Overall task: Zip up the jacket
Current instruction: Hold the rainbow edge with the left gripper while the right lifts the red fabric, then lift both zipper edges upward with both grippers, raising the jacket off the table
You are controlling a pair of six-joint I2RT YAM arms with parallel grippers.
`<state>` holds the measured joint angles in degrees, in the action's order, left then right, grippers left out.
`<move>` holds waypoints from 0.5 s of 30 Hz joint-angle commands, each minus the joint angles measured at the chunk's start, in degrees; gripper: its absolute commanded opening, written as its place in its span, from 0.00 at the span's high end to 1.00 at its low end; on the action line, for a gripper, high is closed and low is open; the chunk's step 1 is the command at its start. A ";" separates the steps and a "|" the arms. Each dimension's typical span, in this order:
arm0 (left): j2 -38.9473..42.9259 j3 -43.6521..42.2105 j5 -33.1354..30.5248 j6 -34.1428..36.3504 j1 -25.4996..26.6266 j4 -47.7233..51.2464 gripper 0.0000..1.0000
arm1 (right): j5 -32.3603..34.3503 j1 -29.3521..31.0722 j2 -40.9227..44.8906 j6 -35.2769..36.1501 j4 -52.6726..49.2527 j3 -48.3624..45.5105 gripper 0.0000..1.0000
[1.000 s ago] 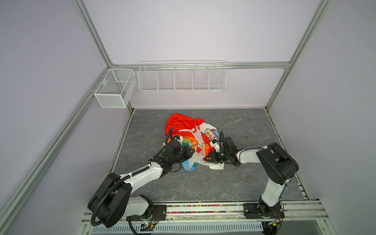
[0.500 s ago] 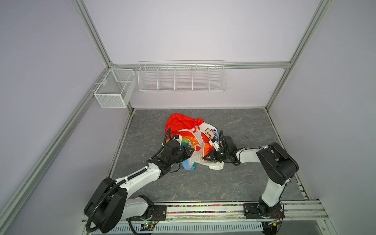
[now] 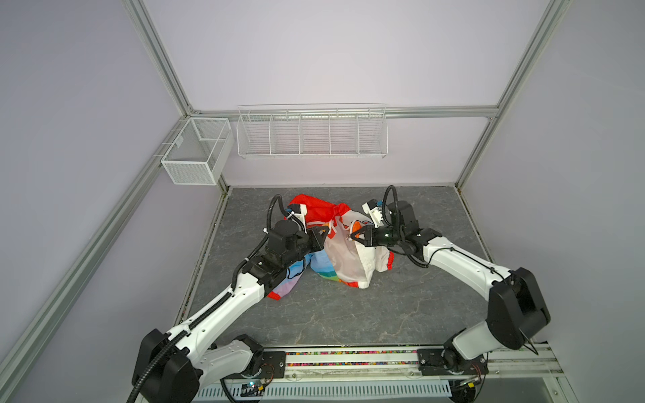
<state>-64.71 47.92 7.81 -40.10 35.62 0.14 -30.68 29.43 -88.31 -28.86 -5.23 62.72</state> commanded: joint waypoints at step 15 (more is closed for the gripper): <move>6.09 -12.05 -2.98 8.71 -0.20 -25.95 1.00 | 11.10 -1.43 10.25 4.07 8.86 -4.42 0.94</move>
<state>-58.19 37.12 3.57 -32.86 35.62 -19.09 -20.12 28.45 -78.15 -26.09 3.14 55.37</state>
